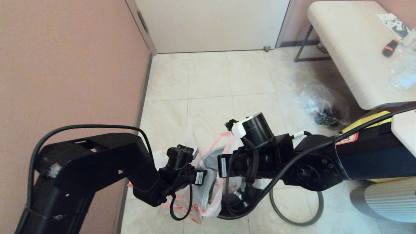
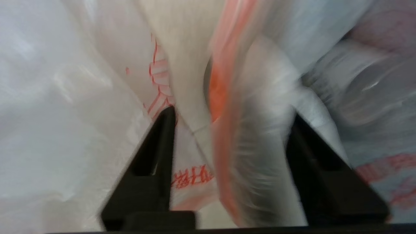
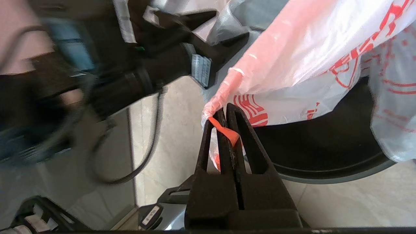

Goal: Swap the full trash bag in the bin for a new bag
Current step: Place the trash bag on the floor

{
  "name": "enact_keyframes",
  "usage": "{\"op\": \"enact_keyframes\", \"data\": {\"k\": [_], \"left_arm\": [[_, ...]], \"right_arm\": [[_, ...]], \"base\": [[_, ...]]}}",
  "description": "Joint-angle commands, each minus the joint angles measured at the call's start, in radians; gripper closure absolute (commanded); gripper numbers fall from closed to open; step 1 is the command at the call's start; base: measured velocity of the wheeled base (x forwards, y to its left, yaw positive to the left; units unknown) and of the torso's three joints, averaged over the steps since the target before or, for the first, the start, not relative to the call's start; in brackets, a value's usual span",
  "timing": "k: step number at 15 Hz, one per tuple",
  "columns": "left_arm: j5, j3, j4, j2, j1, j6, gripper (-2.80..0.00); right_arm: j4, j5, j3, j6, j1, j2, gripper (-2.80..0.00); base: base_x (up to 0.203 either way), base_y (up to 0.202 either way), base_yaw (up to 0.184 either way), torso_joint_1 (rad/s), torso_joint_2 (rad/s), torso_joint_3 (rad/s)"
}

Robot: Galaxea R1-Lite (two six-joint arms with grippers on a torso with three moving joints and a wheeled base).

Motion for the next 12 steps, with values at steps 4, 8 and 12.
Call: {"op": "enact_keyframes", "data": {"k": [4,8,12], "left_arm": [[-0.002,0.099,-0.020,-0.235,-0.029,-0.028,-2.80],[-0.001,0.215,-0.018,-0.414,-0.042,-0.046,-2.80],[0.000,0.233,-0.014,-0.463,0.013,-0.045,-2.80]], "right_arm": [[-0.001,-0.003,-0.004,-0.003,0.000,0.015,0.00],[0.002,-0.003,-0.010,-0.006,0.001,0.002,0.00],[0.028,-0.002,-0.013,-0.017,0.026,-0.069,0.00]], "base": [[0.000,0.000,0.000,0.000,0.00,0.000],[0.000,0.000,0.000,0.000,0.00,0.000],[0.000,0.000,0.000,0.000,0.00,0.000]]}}
